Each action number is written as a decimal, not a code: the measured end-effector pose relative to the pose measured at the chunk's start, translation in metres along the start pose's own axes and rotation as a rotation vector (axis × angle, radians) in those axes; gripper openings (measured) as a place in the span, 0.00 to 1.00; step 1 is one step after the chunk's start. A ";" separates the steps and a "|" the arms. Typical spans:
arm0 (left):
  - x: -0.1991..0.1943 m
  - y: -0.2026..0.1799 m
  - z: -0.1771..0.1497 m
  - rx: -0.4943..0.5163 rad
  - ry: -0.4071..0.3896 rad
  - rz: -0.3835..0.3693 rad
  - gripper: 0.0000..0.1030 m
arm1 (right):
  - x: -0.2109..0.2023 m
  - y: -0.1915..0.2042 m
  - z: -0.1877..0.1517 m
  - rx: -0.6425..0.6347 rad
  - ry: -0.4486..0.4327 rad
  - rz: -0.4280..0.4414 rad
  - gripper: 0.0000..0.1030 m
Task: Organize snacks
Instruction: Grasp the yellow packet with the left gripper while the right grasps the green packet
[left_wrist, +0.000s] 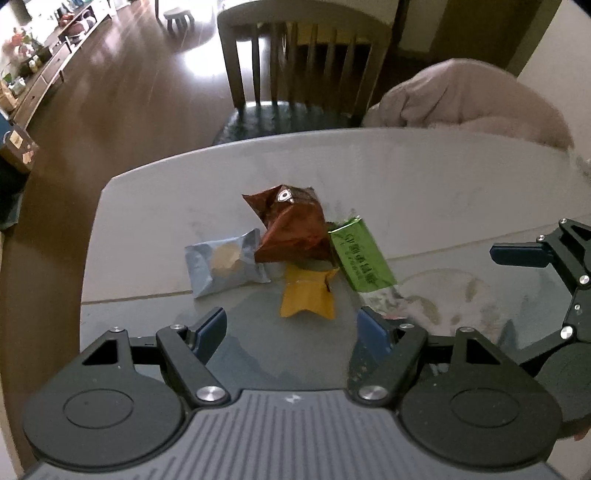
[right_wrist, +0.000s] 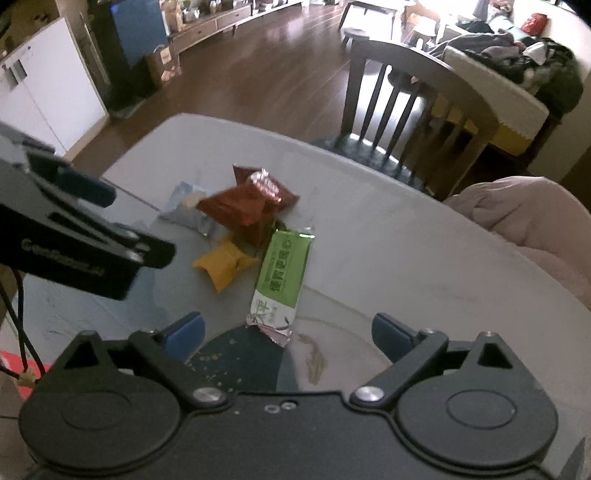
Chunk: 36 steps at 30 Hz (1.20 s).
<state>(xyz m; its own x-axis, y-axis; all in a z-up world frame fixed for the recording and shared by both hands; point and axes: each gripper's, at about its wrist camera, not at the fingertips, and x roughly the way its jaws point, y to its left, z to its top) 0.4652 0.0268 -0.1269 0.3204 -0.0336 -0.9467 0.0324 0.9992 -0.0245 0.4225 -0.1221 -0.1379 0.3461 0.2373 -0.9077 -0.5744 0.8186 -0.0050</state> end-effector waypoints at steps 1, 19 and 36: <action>0.009 -0.001 0.003 0.005 0.010 0.014 0.75 | 0.009 0.000 0.000 -0.004 0.009 0.000 0.94; 0.106 -0.003 0.013 -0.034 0.116 -0.006 0.75 | 0.091 -0.004 -0.002 0.012 0.044 0.007 0.78; 0.110 -0.005 0.011 -0.062 0.119 -0.002 0.49 | 0.091 0.000 -0.004 0.002 0.001 -0.005 0.45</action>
<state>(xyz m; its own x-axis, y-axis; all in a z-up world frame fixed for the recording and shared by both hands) 0.5107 0.0181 -0.2274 0.2054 -0.0366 -0.9780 -0.0264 0.9987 -0.0429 0.4513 -0.1029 -0.2221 0.3485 0.2326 -0.9080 -0.5712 0.8208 -0.0090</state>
